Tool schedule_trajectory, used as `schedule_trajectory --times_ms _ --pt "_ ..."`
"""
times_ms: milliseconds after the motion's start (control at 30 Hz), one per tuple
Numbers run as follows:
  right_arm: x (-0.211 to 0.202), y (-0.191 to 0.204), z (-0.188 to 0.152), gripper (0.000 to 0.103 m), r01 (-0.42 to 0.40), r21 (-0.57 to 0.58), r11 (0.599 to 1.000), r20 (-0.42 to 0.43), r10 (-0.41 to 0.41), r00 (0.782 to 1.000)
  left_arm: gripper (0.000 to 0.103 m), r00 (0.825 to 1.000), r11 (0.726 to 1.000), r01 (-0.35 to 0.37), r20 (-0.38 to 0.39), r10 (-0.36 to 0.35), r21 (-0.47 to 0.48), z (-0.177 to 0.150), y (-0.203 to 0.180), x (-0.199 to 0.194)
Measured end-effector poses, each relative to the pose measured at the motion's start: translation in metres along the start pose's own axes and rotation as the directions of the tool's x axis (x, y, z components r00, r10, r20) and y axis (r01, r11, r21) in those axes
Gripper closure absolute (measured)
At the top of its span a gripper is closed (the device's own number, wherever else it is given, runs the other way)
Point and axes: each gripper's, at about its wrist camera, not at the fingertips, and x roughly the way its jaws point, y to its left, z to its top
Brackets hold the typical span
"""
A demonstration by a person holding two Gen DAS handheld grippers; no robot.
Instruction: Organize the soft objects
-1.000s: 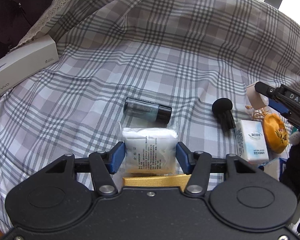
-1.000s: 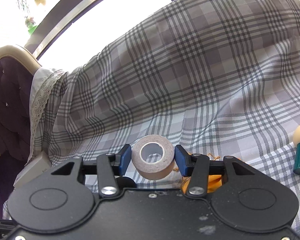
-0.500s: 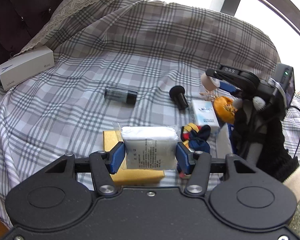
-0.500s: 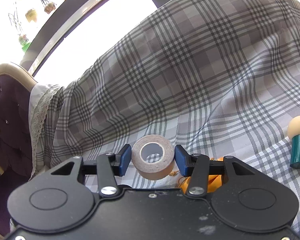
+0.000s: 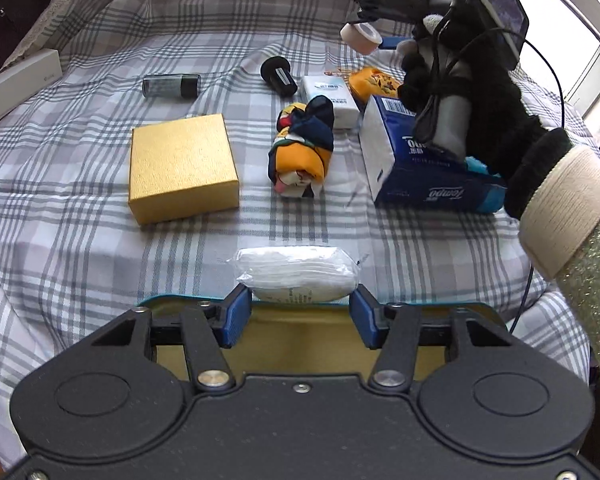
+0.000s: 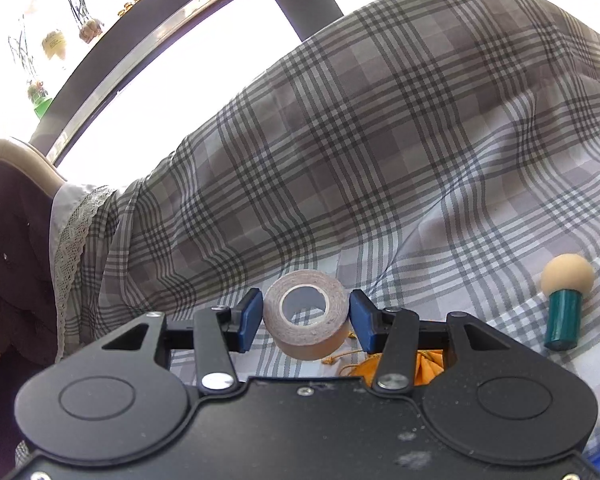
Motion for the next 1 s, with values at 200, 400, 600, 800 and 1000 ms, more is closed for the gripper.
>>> schedule_trajectory --times_ms 200,400,600,800,1000 --pt "-0.066 0.000 0.019 0.056 0.041 -0.079 0.996 0.074 -0.036 0.997 0.052 1.000 1.000 0.005 -0.003 -0.005 0.002 -0.006 -0.004 -0.002" --pt "-0.145 -0.005 0.007 0.056 0.050 -0.131 0.990 0.101 -0.036 0.994 0.055 1.000 1.000 -0.004 -0.017 0.005 0.020 -0.013 -0.006 -0.002" --pt "-0.214 -0.018 -0.041 0.056 0.024 -0.129 0.991 0.038 -0.020 0.999 0.058 0.997 0.999 -0.018 -0.071 0.021 0.043 -0.025 -0.011 0.003" --pt "-0.260 -0.023 -0.092 0.056 -0.025 -0.104 0.994 -0.053 0.019 0.998 0.058 0.996 0.998 -0.021 -0.088 0.026 0.053 -0.036 -0.014 -0.002" --pt "-0.282 -0.019 -0.122 0.056 -0.055 -0.089 0.994 -0.115 0.045 0.992 0.058 0.996 0.998 -0.027 -0.080 0.031 0.051 -0.037 -0.014 -0.007"
